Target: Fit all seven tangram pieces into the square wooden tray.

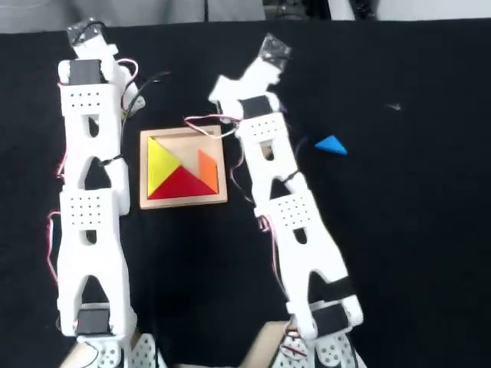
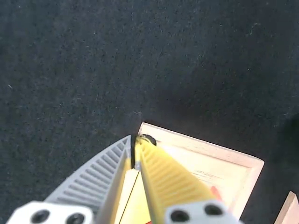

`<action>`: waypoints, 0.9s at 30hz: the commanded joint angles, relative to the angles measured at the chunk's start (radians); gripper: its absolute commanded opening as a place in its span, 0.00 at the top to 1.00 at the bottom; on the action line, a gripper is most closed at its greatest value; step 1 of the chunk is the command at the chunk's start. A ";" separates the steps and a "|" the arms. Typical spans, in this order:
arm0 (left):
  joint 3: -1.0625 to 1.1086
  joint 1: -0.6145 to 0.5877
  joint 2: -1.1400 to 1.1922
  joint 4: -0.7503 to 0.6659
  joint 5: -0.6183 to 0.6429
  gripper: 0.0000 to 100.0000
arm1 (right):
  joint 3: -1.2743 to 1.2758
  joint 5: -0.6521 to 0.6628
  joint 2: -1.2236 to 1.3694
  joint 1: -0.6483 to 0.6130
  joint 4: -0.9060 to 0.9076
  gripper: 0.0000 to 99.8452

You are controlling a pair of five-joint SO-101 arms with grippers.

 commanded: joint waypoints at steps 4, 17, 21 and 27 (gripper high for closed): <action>-0.010 -0.001 -0.048 0.005 0.005 0.97 | -0.048 0.025 0.001 0.028 0.060 0.99; -0.013 0.001 -0.041 0.005 0.005 0.97 | -0.053 0.064 -0.111 0.180 0.382 0.99; -0.015 0.008 -0.041 0.005 0.005 0.97 | -0.044 0.072 -0.176 0.253 0.249 0.99; -0.008 -0.001 -0.041 0.005 0.005 0.97 | -0.048 0.238 -0.188 0.239 0.244 0.99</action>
